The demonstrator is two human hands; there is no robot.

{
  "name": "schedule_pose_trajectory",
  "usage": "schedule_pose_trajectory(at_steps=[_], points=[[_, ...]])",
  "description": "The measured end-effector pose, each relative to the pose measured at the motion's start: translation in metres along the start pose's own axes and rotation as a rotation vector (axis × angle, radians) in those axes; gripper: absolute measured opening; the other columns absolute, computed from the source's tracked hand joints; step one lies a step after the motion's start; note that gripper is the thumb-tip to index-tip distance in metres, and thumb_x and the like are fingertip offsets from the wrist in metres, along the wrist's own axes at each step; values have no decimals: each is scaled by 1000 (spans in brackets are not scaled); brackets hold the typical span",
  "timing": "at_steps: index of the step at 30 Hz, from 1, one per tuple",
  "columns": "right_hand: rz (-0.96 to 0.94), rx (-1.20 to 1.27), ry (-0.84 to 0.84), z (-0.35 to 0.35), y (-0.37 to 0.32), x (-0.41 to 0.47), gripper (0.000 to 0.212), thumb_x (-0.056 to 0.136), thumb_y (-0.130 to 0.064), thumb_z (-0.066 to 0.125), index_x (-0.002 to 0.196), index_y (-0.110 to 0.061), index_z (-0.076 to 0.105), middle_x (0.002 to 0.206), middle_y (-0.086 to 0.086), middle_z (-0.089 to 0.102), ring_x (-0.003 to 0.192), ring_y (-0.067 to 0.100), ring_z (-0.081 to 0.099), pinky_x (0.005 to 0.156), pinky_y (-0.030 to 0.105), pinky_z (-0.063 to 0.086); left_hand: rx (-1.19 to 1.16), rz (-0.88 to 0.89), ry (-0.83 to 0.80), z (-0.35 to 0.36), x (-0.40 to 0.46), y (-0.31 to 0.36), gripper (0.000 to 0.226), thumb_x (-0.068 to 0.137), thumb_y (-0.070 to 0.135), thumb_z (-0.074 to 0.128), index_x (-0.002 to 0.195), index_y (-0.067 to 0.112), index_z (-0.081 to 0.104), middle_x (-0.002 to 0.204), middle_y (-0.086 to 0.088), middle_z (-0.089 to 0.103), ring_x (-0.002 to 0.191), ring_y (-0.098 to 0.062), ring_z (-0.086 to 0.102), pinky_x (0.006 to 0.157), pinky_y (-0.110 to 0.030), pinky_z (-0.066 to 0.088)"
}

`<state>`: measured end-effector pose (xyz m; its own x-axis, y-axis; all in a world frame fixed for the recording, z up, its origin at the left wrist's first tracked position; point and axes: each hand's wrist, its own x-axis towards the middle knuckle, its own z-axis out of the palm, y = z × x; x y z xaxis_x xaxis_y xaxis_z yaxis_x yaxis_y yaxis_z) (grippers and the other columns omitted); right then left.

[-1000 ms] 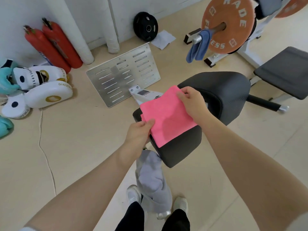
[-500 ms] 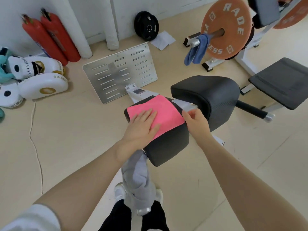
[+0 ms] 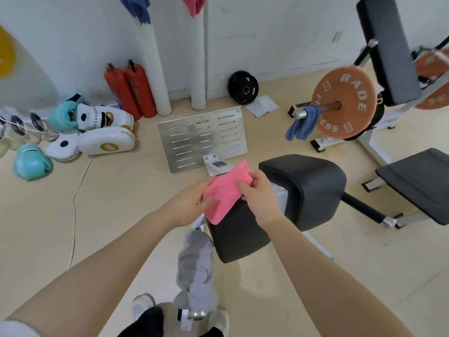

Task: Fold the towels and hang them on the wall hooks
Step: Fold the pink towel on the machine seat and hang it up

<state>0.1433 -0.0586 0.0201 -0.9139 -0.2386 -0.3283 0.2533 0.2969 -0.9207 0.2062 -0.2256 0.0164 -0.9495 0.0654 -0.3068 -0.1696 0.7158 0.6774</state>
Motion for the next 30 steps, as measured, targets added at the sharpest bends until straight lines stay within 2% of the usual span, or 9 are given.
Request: schedule_pose_trajectory(at_steps=[5,9,12,15,17,20,25,27,30], points=[[-217,-70,-110,62,-54,3,23,76,-10,55,83,-31,48,84,7,54,78,17,52,73,38,47,-52,235,184,-62,-22,-19,50,97,17,41,144,29,28,147,8,32,100,1,49,89,-10,38],[-234,-72,-140,132,-86,12,17,67,-21,52,83,-21,48,77,6,50,70,15,45,64,33,40,-127,278,322,-108,-30,-58,46,95,17,45,140,19,37,146,4,32,102,-4,44,89,-13,39],[-269,-70,-152,192,-109,25,18,71,-17,57,89,-14,52,75,-2,52,71,11,47,66,32,41,-219,268,405,-154,-40,-94,34,95,20,45,129,18,47,124,12,48,102,-1,48,87,-6,36],[-292,-77,-225,253,-137,37,15,79,-8,60,90,-11,52,76,-5,58,73,10,52,67,28,44,-329,177,395,-215,-50,-131,23,95,15,47,116,23,52,87,19,53,76,3,51,69,-8,39],[-330,-80,-264,290,-157,45,17,77,-12,62,90,-10,51,77,0,59,74,14,52,68,32,44,-321,180,382,-255,-57,-153,19,94,13,49,106,28,52,76,16,53,63,2,51,64,-11,40],[-347,-79,-294,336,-187,58,19,78,-14,62,92,-17,50,81,4,59,77,17,52,72,37,44,-291,170,388,-305,-62,-178,16,94,14,48,101,28,50,76,14,54,63,-2,52,66,-16,42],[-431,-58,-345,363,-233,91,34,82,-12,62,107,-23,43,91,9,59,82,18,53,78,38,44,-339,176,404,-363,-38,-196,11,95,11,47,104,12,53,70,1,55,54,-1,51,57,-9,41],[-461,-62,-341,360,-248,113,37,85,-5,61,114,-20,42,91,12,58,80,19,50,77,39,43,-352,210,407,-380,-16,-195,8,94,11,48,97,15,54,70,-4,55,56,-5,52,58,-12,42],[-510,-95,-285,355,-265,156,41,82,-12,63,110,-35,44,87,12,57,76,20,47,75,43,46,-364,256,428,-404,27,-194,15,93,10,49,87,24,52,66,2,55,57,-6,52,58,-12,42]])
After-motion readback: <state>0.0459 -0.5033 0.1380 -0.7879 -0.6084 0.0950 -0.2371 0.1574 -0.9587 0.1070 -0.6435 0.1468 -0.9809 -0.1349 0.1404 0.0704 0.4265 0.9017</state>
